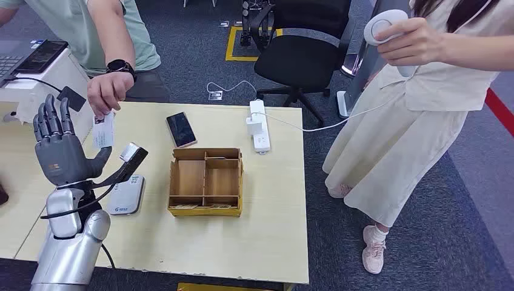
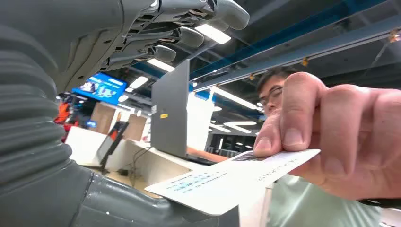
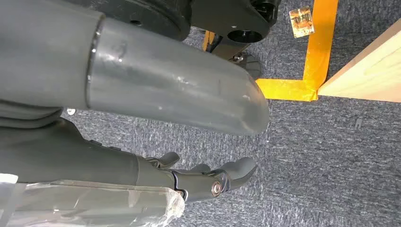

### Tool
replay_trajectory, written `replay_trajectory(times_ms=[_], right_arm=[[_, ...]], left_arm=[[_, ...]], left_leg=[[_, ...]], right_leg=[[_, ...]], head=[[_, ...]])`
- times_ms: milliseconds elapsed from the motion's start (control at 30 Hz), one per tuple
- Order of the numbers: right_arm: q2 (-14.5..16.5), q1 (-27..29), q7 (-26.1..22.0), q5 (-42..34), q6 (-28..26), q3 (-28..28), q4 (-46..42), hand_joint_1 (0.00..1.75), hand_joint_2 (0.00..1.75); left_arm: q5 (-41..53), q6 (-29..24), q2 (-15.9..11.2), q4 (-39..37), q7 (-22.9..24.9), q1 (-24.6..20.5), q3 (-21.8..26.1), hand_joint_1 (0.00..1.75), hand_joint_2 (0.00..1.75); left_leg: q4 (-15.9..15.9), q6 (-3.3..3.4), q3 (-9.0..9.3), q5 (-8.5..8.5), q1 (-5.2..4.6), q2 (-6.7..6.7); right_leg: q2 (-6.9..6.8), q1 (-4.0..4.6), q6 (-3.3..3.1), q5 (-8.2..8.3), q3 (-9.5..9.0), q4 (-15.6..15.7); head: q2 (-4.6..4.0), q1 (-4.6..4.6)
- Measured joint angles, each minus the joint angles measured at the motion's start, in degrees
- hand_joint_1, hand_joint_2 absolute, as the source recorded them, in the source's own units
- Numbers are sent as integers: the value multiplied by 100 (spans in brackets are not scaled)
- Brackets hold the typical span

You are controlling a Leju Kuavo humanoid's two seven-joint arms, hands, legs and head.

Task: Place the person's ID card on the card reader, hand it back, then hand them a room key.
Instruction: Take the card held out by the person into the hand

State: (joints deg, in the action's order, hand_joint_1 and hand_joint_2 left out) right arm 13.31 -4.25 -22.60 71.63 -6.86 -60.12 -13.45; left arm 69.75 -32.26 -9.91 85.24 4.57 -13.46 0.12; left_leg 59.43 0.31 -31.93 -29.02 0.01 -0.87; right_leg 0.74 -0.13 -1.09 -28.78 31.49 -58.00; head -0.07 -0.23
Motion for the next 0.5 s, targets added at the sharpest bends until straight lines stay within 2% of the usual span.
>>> replay_trajectory(times_ms=[33,133,167,500], right_arm=[[0,-2,1,-3,0,0,0,0,0],[0,-9,16,-14,0,6,-1,0,0],[0,-11,24,-15,0,10,-1,0,0],[0,-16,37,-19,0,42,-28,0,0]], left_arm=[[-4,0,3,2,0,0,5,20,175],[-55,-4,24,15,-1,2,41,145,175],[-86,-10,34,20,-8,4,61,175,175],[-190,-82,125,100,-214,42,225,175,175]], left_leg=[[0,0,0,0,0,0],[0,0,-1,0,0,-1],[0,0,-1,0,0,-1],[0,0,-1,0,0,-1]], right_leg=[[0,0,0,0,0,0],[-1,0,0,0,0,0],[0,0,0,0,0,0],[-1,0,0,0,0,0]], head=[[1,0],[1,1],[0,1],[1,1]])
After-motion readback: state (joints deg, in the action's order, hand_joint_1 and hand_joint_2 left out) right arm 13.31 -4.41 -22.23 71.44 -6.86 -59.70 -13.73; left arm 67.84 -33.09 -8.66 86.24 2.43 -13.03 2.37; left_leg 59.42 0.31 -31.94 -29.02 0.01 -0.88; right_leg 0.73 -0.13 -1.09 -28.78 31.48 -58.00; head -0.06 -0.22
